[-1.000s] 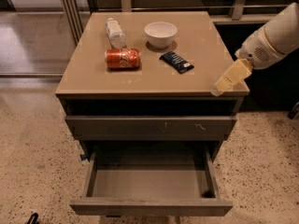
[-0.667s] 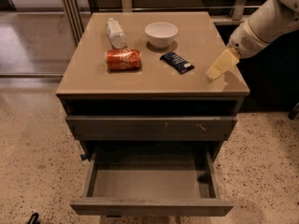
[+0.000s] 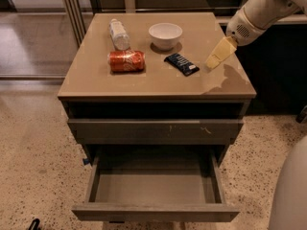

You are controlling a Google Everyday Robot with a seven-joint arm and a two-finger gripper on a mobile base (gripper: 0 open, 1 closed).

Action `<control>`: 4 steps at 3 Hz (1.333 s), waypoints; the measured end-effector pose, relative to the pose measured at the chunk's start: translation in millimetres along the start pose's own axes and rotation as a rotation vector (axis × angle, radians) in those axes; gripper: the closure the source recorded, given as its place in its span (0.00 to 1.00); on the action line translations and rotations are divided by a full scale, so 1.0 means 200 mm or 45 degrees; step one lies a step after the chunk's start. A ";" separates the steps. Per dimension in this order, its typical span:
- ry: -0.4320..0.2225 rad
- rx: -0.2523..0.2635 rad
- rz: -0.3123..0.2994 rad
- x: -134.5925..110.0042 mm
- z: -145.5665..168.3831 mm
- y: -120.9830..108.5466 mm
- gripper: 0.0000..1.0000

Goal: Place rxbar blueberry into middle drawer

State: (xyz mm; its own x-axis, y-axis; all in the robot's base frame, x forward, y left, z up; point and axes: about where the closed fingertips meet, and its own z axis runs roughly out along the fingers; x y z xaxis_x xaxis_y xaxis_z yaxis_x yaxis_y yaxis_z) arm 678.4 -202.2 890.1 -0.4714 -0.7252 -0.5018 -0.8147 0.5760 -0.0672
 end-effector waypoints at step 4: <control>-0.196 -0.158 0.121 -0.19 0.41 -0.02 0.00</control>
Offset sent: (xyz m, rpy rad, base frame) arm 0.0291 0.0201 -0.0591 0.2450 0.0899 -0.0440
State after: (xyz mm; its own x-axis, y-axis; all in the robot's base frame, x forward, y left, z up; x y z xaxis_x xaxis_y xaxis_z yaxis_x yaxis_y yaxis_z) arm 726.1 -146.1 837.9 -0.4987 -0.5981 -0.6274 -0.8087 0.5815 0.0886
